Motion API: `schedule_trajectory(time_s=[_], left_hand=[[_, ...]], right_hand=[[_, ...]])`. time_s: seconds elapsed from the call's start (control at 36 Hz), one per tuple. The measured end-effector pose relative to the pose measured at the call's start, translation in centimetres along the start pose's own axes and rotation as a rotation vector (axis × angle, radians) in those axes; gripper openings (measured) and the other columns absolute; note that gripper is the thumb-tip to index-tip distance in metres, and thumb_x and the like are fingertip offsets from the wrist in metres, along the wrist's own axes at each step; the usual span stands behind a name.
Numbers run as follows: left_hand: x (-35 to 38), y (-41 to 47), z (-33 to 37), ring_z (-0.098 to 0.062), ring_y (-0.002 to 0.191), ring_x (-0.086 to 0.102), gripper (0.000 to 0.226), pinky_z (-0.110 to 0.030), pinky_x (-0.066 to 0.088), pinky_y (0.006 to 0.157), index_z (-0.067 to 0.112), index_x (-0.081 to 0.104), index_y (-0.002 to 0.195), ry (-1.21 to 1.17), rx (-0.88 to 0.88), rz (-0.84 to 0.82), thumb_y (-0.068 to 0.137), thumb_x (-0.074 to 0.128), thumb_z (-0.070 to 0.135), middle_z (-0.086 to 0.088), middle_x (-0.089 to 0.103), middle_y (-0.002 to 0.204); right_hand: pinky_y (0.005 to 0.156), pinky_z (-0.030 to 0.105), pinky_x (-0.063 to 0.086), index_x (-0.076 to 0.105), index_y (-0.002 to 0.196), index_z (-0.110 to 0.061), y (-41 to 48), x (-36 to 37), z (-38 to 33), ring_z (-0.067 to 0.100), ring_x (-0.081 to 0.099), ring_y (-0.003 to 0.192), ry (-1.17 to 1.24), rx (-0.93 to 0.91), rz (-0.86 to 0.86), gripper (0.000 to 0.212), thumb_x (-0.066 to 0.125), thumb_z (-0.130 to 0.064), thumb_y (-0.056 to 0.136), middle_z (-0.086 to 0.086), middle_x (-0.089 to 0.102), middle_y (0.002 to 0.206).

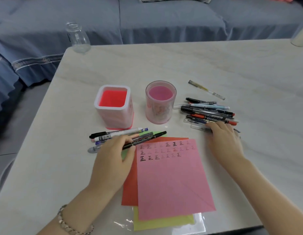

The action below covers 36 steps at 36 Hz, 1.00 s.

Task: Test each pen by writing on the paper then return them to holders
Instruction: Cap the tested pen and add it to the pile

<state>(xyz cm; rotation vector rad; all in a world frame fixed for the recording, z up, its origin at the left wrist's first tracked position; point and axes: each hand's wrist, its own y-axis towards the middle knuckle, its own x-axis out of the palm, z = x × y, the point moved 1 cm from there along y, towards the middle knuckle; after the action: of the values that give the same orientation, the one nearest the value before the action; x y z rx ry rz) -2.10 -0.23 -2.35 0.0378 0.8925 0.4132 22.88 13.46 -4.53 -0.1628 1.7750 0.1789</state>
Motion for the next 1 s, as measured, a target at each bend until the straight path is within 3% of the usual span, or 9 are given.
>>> schedule_trajectory(time_s=[0.11,0.22,0.33,0.44,0.56,0.69,0.83,0.92,1.0], left_hand=[[-1.3,0.9,-2.3,-0.030,0.077,0.055,0.027,-0.038,0.044,0.068,0.010,0.062,0.086,0.220,0.061,0.054,0.082,0.043,0.030,-0.005,0.061,0.085],[-1.6,2.2,-3.9,-0.034,0.073,0.057,0.007,-0.038,0.041,0.065,0.008,0.065,0.084,0.401,0.050,0.105,0.079,0.063,0.012,-0.010,0.062,0.083],[-1.0,2.6,-4.2,-0.037,0.072,0.055,0.017,-0.041,0.043,0.064,0.005,0.068,0.081,0.441,0.036,0.106,0.067,0.078,0.002,-0.014,0.061,0.082],[-0.1,1.9,-1.5,-0.028,0.089,0.047,0.030,-0.039,0.041,0.078,0.007,0.067,0.098,0.287,0.122,0.108,0.081,0.052,0.026,-0.011,0.059,0.097],[1.0,0.2,2.5,-0.018,0.109,0.046,0.046,-0.027,0.031,0.097,0.005,0.059,0.116,0.090,0.358,-0.096,0.088,0.045,0.038,-0.009,0.061,0.115],[2.5,-1.4,4.5,-0.014,0.075,0.060,0.048,-0.027,0.042,0.071,0.008,0.065,0.102,0.099,0.454,-0.121,0.101,0.026,0.035,-0.001,0.067,0.084],[1.5,-1.6,5.1,-0.007,0.064,0.051,0.021,-0.022,0.039,0.066,0.028,0.058,0.099,0.039,0.145,-0.138,0.098,0.037,0.028,0.015,0.053,0.066],[1.1,-1.7,5.0,-0.002,0.074,0.051,0.015,-0.017,0.038,0.063,0.039,0.043,0.097,-0.162,0.100,-0.220,0.099,0.030,0.032,0.013,0.055,0.076],[1.2,-1.8,5.2,-0.001,0.081,0.050,0.020,-0.015,0.038,0.070,0.029,0.052,0.099,-0.283,0.171,-0.289,0.095,0.032,0.033,0.012,0.058,0.084]], right_hand=[[0.093,0.038,0.032,0.060,0.112,-0.012,0.2,0.0,-0.2,0.029,0.046,0.111,0.041,-0.009,-0.046,0.024,0.050,-0.010,0.091,0.007,0.058,0.114],[0.095,0.036,0.031,0.062,0.111,-0.010,-0.3,-0.5,-0.7,0.030,0.049,0.111,0.116,-0.056,-0.071,0.023,0.050,-0.009,0.091,0.009,0.059,0.113],[0.090,0.034,0.038,0.059,0.115,-0.012,-1.7,-1.2,-2.1,0.026,0.050,0.110,0.241,-0.124,-0.090,0.025,0.045,-0.011,0.094,0.004,0.052,0.118],[0.081,0.043,0.048,0.063,0.110,-0.015,-3.4,-2.3,-3.8,0.025,0.057,0.095,0.333,-0.286,-0.041,0.023,0.048,-0.015,0.094,-0.004,0.050,0.101],[0.065,0.035,0.052,0.061,0.106,-0.025,-5.1,-3.3,-6.1,0.024,0.060,0.077,0.380,-0.500,-0.017,0.026,0.042,-0.028,0.088,-0.003,0.055,0.094],[0.073,0.028,0.045,0.068,0.093,-0.018,-6.1,-3.8,-7.7,0.021,0.057,0.074,0.321,-0.741,0.172,0.018,0.052,-0.019,0.085,0.001,0.062,0.084],[0.074,0.011,0.034,0.060,0.076,-0.023,-6.8,-5.0,-7.2,0.001,0.042,0.075,0.582,-0.394,0.446,0.008,0.062,-0.017,0.081,-0.007,0.052,0.073],[0.055,0.017,0.036,0.050,0.081,-0.029,-6.8,-4.9,-6.9,0.002,0.041,0.049,1.020,0.050,0.084,0.019,0.068,-0.024,0.080,-0.007,0.047,0.049],[0.039,0.017,0.031,0.050,0.093,-0.017,-6.7,-4.6,-7.3,0.008,0.039,0.038,1.253,0.199,-0.235,0.029,0.060,-0.037,0.075,-0.005,0.048,0.043]])
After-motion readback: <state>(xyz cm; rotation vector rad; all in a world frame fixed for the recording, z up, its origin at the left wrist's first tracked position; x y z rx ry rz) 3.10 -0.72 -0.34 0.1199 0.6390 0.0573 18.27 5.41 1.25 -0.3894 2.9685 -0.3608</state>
